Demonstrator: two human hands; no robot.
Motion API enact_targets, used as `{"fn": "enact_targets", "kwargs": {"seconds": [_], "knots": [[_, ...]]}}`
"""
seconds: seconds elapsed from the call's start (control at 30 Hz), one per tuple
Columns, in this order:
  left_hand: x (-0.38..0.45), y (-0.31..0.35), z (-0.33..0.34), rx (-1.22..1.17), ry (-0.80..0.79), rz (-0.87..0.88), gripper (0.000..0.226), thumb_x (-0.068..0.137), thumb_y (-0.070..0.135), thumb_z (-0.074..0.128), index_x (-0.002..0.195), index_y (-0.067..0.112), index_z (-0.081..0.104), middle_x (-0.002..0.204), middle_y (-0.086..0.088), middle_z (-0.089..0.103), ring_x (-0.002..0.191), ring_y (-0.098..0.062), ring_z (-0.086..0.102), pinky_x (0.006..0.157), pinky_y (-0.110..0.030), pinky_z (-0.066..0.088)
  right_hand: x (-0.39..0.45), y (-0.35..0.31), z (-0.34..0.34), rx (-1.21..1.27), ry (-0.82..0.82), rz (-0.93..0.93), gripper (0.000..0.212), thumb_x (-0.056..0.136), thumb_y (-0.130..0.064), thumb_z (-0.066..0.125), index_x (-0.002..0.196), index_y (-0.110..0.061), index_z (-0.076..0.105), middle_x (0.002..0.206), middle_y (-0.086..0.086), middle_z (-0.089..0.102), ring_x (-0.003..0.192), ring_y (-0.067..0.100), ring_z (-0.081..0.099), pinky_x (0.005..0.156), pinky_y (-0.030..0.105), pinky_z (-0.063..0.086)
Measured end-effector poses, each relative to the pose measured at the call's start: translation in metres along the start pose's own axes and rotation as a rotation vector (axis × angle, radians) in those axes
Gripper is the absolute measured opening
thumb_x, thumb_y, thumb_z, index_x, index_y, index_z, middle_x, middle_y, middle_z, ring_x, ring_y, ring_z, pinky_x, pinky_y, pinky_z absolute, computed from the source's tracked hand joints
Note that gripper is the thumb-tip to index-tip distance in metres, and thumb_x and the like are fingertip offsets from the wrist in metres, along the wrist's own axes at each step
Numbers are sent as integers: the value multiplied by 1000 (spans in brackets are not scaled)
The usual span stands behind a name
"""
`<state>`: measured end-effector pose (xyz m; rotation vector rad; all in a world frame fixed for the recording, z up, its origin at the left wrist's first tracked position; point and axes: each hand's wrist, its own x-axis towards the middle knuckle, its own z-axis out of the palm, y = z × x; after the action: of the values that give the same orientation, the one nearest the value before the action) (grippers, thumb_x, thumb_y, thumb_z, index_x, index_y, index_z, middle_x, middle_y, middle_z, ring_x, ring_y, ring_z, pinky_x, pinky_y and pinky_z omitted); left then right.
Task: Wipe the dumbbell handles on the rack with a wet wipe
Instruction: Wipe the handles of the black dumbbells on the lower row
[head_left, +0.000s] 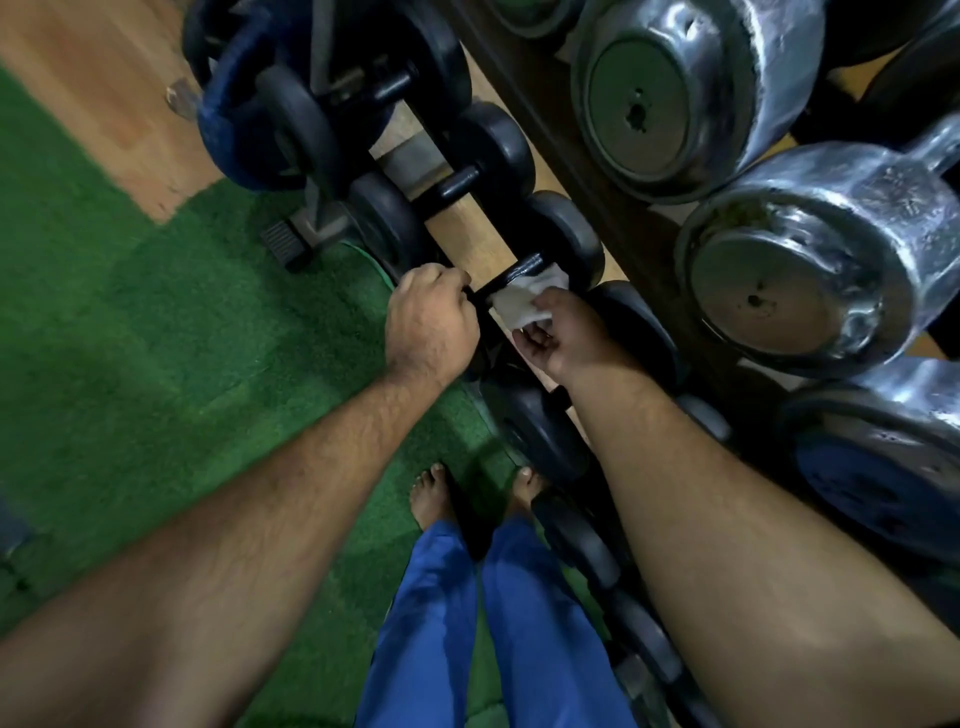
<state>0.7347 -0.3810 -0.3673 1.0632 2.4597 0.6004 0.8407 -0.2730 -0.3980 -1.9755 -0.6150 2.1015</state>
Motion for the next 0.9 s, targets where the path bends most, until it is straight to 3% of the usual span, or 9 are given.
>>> {"fn": "enact_targets", "kwargs": {"seconds": [0.13,0.33,0.4,0.43,0.57,0.7,0.77,0.83,0.9], "knots": [[4,-1,4,15,-22,18,32,89,13,52,116,11,68,110,-10,65,109,-29,55,96,-43,46,4,3,-2,106,-35,-36,23,94,-6,48,116,-12,54,114,13,56,111,29,59,74,38,57],[10,-5,16,27,-23,38,30,84,10,51,109,10,69,102,-13,63,102,-34,55,88,-44,48,39,5,7,140,155,-51,25,93,6,48,112,-5,61,111,17,66,96,28,67,60,31,61],[15,-3,20,37,-35,36,30,83,10,53,108,10,69,103,-14,63,102,-35,55,88,-44,46,54,3,2,101,202,-18,21,92,10,51,111,7,60,117,17,65,100,27,66,81,29,59],[18,-2,22,44,-45,28,31,83,11,53,110,11,69,105,-14,63,104,-35,55,89,-44,46,59,3,1,86,182,-16,20,95,7,47,112,7,58,116,15,63,98,23,66,86,27,57],[29,-5,36,87,-51,4,32,86,18,51,110,13,70,106,-13,67,105,-35,58,91,-42,44,73,5,20,186,24,-86,32,97,-7,37,127,-6,48,105,12,55,80,19,59,52,23,55],[29,-16,51,130,9,54,26,83,23,46,87,10,69,87,-13,66,91,-37,59,84,-42,43,107,10,33,400,-17,-46,19,88,-7,35,92,-10,53,69,8,54,59,21,54,55,21,51],[28,-17,53,106,33,52,27,86,24,45,83,10,68,84,-13,65,88,-37,59,83,-42,42,105,13,35,455,-105,-29,19,83,-14,37,95,-12,51,76,10,54,64,26,57,60,24,53],[29,-15,52,67,49,38,32,89,29,42,82,10,67,83,-14,65,86,-38,59,81,-43,43,97,19,34,459,-241,3,39,73,-25,38,99,-4,59,88,14,61,78,29,61,73,29,53],[28,-14,50,48,48,24,32,89,30,42,81,9,66,82,-15,64,85,-38,59,80,-43,43,86,17,31,344,-277,47,40,74,-29,37,85,-3,67,82,13,64,73,27,62,73,28,51]]}}
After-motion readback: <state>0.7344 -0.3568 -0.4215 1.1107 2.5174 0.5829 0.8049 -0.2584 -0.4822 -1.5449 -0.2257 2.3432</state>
